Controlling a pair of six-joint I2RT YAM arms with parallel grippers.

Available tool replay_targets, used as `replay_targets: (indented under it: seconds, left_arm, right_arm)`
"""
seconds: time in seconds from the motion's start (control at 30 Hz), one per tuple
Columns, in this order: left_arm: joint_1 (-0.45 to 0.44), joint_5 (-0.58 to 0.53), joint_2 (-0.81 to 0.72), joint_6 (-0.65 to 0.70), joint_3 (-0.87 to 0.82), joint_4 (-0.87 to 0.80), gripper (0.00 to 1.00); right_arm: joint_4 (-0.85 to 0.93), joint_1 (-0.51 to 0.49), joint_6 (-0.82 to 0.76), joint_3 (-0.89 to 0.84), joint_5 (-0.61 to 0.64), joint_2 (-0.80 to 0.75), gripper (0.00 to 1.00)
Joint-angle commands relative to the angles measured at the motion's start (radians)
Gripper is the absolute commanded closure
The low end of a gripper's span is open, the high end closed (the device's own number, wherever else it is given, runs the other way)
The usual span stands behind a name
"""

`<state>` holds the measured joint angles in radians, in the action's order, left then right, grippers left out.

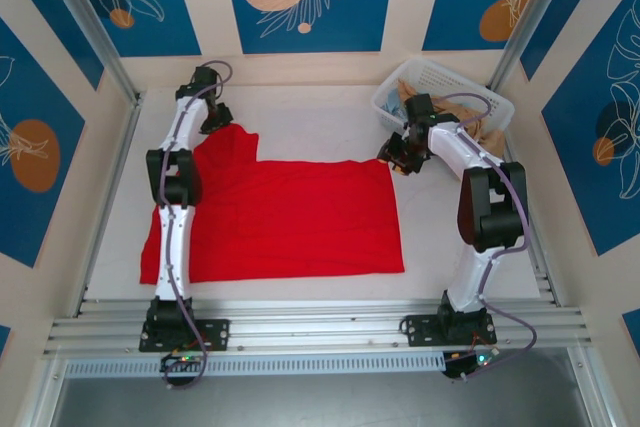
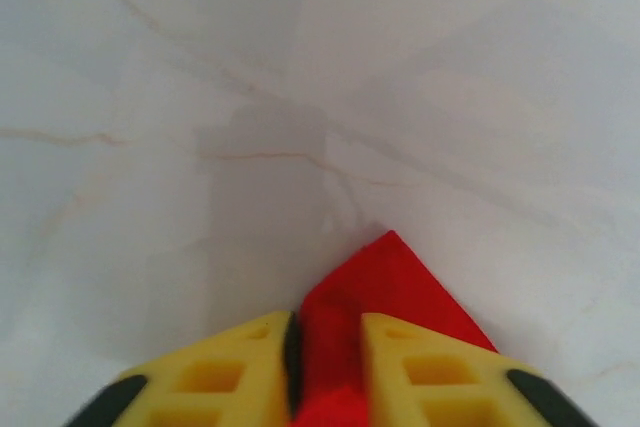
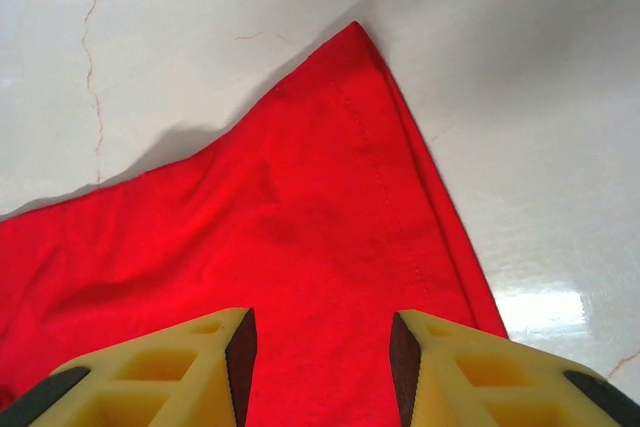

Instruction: Fold and stack the t-shirts

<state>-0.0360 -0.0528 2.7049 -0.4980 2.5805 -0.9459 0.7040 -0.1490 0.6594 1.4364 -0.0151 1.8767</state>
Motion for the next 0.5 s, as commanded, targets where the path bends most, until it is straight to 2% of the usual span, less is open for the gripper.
replay_targets:
  seconds: [0.0, 0.13, 0.33, 0.47]
  left_arm:
    - [-0.018, -0.03, 0.032, -0.018, 0.012, -0.175, 0.88]
    - [-0.017, -0.031, 0.006, -0.001, 0.01, -0.154, 1.0]
    - [-0.016, -0.056, -0.08, -0.023, -0.001, -0.121, 1.0]
    - [-0.016, -0.034, -0.159, -0.037, -0.07, -0.073, 1.0]
  right_arm:
    - [0.017, 0.004, 0.016, 0.048, -0.001, 0.029, 0.58]
    - [0.018, 0.004, 0.006, 0.071, 0.013, 0.046, 0.58]
    - [0.038, 0.001, -0.017, 0.115, 0.085, 0.101, 0.58]
    - [0.031, -0.003, -0.023, 0.149, 0.123, 0.15, 0.58]
